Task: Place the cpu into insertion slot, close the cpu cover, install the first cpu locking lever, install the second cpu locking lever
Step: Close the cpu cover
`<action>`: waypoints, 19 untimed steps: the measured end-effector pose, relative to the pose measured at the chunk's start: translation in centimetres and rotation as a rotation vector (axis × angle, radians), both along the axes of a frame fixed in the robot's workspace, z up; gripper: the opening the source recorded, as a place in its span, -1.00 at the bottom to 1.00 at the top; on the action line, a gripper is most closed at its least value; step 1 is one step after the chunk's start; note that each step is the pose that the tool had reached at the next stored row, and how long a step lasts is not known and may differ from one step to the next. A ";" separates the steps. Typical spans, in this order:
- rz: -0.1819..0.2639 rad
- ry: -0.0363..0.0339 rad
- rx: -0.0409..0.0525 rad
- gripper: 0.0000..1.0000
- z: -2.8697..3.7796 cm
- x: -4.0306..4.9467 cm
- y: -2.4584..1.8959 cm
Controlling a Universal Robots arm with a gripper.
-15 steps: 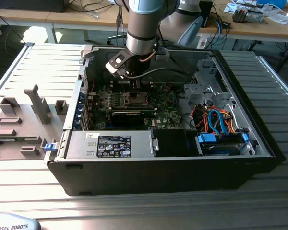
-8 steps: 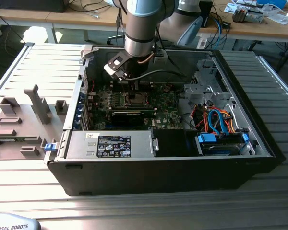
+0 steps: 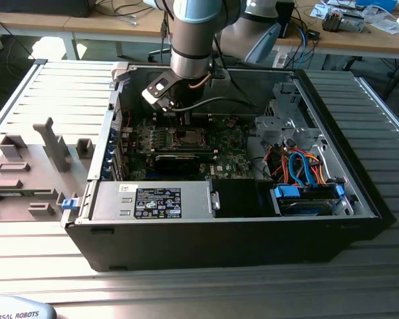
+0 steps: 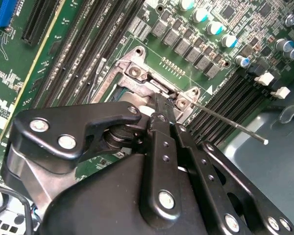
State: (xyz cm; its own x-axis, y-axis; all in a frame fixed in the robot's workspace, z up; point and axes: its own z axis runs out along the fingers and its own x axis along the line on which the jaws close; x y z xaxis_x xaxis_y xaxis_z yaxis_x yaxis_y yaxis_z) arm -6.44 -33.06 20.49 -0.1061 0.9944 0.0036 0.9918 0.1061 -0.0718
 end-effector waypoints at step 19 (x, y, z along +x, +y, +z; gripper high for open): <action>0.000 0.0040 0.0003 -0.79 0.53 3.26 0.01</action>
State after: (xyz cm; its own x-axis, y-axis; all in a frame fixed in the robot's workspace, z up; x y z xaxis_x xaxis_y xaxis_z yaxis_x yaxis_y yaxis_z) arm -3.19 -33.06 21.02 -0.1062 0.9943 0.0044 0.9915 0.1062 -0.0757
